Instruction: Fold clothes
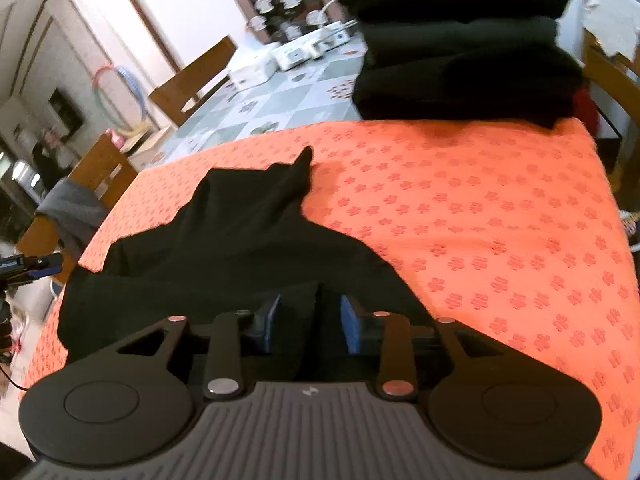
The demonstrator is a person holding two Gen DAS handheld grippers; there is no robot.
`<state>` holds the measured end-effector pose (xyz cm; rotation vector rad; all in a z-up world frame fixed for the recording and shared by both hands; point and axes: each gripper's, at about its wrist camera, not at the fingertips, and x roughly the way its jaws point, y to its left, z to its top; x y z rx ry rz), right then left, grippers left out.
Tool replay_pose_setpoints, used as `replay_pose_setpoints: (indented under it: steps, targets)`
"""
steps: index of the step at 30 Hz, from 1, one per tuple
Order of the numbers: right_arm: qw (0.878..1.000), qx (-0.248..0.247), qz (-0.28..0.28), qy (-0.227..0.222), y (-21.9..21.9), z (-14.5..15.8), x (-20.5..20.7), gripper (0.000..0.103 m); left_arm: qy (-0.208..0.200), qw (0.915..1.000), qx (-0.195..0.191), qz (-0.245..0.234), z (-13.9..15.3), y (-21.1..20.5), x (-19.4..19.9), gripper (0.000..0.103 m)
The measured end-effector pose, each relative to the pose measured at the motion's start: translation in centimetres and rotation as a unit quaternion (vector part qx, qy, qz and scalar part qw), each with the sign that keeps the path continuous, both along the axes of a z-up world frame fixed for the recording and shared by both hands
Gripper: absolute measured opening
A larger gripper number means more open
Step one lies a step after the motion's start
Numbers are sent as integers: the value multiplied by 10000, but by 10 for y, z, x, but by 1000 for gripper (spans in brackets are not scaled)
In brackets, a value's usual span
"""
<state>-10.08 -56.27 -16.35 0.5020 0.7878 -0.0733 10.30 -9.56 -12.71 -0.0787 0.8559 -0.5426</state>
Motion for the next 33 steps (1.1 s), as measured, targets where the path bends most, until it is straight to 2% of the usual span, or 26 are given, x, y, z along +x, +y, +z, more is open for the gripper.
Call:
replay_pose_setpoints:
  steps: [2,5,7,15,19,23,26,28,29,30,32,33]
  targets:
    - [9999,-24,117,76,3,-4,7,43,27,9999,65,-100,-2,2,-13,60]
    - [9993,-63,335,157,9,-12,20,42,80,9995,226,-198,-9,7,-31,62]
    - [9987,-93,459,219,14,-15,27,10,100,9989,377,-258,-15,9,-42,62]
    - [9990,-259,-149,-339,5,30,7,8,22,9942,953,-504,-34,-3,-73,62]
    - [9982,-201,-530,-191,-14,31,-10,8,-182,9906,1177,-669,-40,-23,-79,62]
    - [9973,-248,-687,-83,-20,29,-25,8,-512,9825,1600,-807,-48,-45,-79,61]
    - [9957,-185,-889,-191,-24,34,-31,8,-673,9797,1734,-746,-52,-51,-75,63]
    - [9943,-143,-1023,-262,-27,37,-35,8,-789,9782,1800,-678,-53,-55,-72,59]
    - [9936,-118,-1086,-302,-28,39,-37,8,-843,9774,1834,-623,-52,-56,-72,45]
    - [9929,-88,-1135,-354,-30,41,-39,8,-895,9766,1869,-566,-51,-57,-72,37]
    - [9914,-105,-1238,-410,-32,47,-41,8,-913,9792,1767,-405,-48,-51,-74,28]
    - [9912,-97,-1257,-391,-33,49,-41,8,-920,9804,1712,-324,-46,-48,-75,27]
